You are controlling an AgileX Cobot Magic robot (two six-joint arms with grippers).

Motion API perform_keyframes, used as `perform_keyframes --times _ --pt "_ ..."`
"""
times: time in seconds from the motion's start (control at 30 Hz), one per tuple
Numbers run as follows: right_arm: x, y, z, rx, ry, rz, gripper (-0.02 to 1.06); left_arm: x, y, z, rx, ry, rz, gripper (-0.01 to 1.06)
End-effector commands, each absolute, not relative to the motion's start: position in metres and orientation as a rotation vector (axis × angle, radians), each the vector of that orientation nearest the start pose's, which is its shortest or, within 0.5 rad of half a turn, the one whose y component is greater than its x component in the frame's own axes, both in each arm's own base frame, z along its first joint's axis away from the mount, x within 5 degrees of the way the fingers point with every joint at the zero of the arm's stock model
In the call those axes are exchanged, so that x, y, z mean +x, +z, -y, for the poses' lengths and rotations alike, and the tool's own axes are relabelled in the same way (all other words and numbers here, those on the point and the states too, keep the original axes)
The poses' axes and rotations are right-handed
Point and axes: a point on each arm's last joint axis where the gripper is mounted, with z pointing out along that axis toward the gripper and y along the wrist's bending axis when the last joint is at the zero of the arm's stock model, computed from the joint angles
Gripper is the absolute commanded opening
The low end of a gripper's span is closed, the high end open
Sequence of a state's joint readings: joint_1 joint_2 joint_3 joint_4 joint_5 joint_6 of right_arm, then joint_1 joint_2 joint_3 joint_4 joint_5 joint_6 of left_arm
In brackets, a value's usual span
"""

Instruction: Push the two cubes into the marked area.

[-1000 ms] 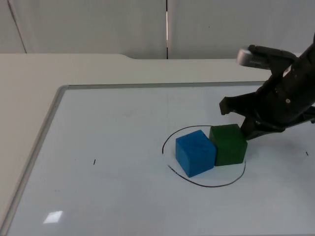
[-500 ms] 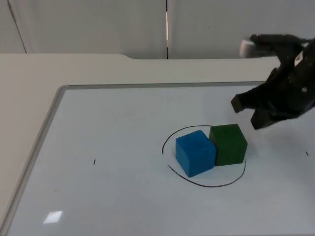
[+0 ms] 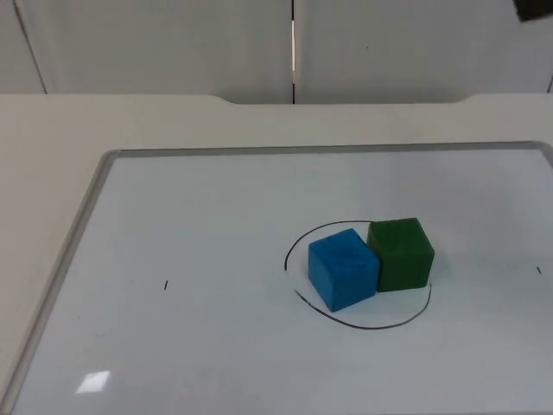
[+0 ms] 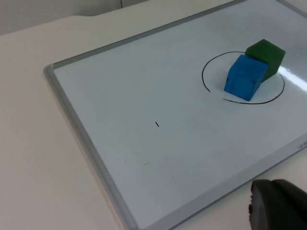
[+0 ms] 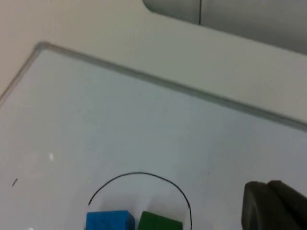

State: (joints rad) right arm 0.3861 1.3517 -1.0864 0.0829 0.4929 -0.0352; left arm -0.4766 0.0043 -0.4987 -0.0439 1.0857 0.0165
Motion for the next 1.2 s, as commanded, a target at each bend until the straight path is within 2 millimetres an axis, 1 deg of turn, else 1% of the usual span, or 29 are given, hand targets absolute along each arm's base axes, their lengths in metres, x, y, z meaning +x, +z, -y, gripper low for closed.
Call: perform_keyframes --times 0.0,0.1,0.13,0.17,0.23,0.27,0.3,0.37,0.47,0.5,0.6,0.67,0.7,0.77,0.83,0.87,1.03,1.07,1.17 --pt "0.264 0.342 -0.113 -0.444 0.262 -2.168 0.00 -0.005 0.274 0.000 0.492 -0.334 -2.021 0.00" --pt "0.244 0.365 -0.105 -0.471 0.252 -2.091 0.00 -0.005 0.274 0.000 0.492 -0.332 -2.021 0.00" --pt "0.244 0.365 -0.105 -0.471 0.252 -2.091 0.00 -0.005 0.274 0.000 0.492 -0.332 -2.021 0.00" --pt "0.239 0.369 -0.103 -0.474 0.252 -2.084 0.00 -0.005 0.274 0.000 0.492 -0.332 -2.021 0.00" --pt "0.231 0.373 -0.099 -0.481 0.243 -2.081 0.00 -0.005 0.274 0.000 0.492 -0.332 -2.021 0.06" --pt "0.229 0.373 -0.099 -0.485 0.241 -2.085 0.00 -0.005 0.274 0.000 0.492 -0.332 -2.021 0.11" --pt "0.229 0.373 -0.099 -0.485 0.241 -2.085 0.00 -0.005 0.274 0.000 0.492 -0.332 -2.021 0.11" --pt "0.224 0.372 -0.097 -0.493 0.237 -2.084 0.00 -0.005 0.274 -0.001 0.472 -0.324 -2.025 0.23" --pt "0.216 0.363 -0.093 -0.518 0.221 -2.078 0.00 -0.004 0.274 -0.002 0.445 -0.319 -2.031 0.43" --pt "0.216 0.363 -0.093 -0.518 0.221 -2.078 0.00 -0.004 0.274 -0.002 0.445 -0.319 -2.031 0.43" --pt "0.205 0.351 -0.088 -0.518 0.218 -2.072 0.00 -0.004 0.274 -0.002 0.445 -0.319 -2.031 0.58" --pt "0.196 0.344 -0.084 -0.521 0.215 -2.059 0.00 -0.004 0.274 -0.002 0.447 -0.318 -2.030 0.64" --pt "0.196 0.344 -0.084 -0.521 0.215 -2.059 0.00 -0.004 0.274 -0.002 0.447 -0.318 -2.030 0.64" --pt "0.185 0.339 -0.080 -0.516 0.216 -2.043 0.00 -0.004 0.274 -0.002 0.450 -0.317 -2.030 0.67" --pt "0.174 0.334 -0.075 -0.513 0.217 -2.033 0.00 -0.004 0.274 -0.002 0.450 -0.317 -2.030 0.67" --pt "0.174 0.334 -0.075 -0.513 0.217 -2.033 0.00 -0.004 0.274 -0.002 0.450 -0.317 -2.030 0.67" --pt "0.137 0.328 -0.060 -0.498 0.224 -1.968 0.00 -0.004 0.274 -0.002 0.450 -0.317 -2.030 0.67" --pt "0.137 0.328 -0.060 -0.498 0.224 -1.968 0.00 -0.004 0.274 -0.002 0.450 -0.317 -2.030 0.67" --pt "0.112 0.326 -0.049 -0.491 0.233 -1.932 0.00 -0.004 0.274 -0.002 0.450 -0.317 -2.030 0.67"
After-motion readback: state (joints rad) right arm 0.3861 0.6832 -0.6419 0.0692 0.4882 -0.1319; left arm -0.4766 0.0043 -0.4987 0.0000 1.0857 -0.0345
